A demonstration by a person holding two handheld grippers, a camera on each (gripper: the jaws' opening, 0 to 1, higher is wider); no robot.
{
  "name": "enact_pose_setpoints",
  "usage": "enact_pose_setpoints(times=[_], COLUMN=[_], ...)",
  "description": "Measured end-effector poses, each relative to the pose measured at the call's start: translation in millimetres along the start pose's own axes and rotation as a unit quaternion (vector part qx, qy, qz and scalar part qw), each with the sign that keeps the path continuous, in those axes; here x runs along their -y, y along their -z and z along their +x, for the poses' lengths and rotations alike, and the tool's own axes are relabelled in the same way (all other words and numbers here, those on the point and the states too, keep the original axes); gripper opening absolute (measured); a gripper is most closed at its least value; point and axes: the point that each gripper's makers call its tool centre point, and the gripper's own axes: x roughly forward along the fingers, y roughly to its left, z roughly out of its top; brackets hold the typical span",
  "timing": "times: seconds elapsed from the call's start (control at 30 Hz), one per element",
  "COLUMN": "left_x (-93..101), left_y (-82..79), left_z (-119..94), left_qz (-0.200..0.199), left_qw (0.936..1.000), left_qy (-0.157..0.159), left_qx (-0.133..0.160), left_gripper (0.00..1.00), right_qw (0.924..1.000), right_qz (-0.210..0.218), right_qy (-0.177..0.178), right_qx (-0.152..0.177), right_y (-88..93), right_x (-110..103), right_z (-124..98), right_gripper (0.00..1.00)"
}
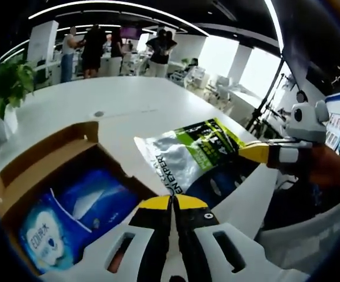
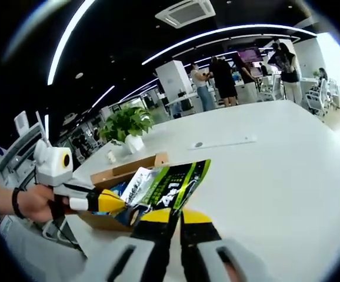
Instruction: Operate the shoe box by opening the lid, removing the specified soft item, and placing it in the target area until the item is outside and the box remains undamaged.
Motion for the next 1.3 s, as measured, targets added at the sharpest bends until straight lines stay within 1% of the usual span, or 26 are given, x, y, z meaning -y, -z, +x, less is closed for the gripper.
enact_pose_setpoints(times=[0.23, 0.57, 1.3], left_x=[10.8, 21.1, 44.1], left_y=[-3.1, -2.0, -0.5], left_z=[9.4, 19.6, 50.9], left_qz=[0.005, 0.009, 0.014], left_qw=[1.0, 0.9999, 0.9995], left_qy=[0.006, 0.011, 0.022], left_qx=[-0.002, -0.007, -0.02], left_gripper=[0.0, 0.0, 0.0], right_qw=[1.0, 0.9999, 0.9997], right_qz=[0.006, 0.009, 0.017], right_qy=[0.006, 0.01, 0.017], right_qx=[0.0, -0.003, -0.007], right_y=[4.3, 10.3, 15.6], right_x=[12.2, 27.3, 60.7], right_z=[-5.9, -11.6, -25.8], right_gripper=[0.0, 0.0, 0.0])
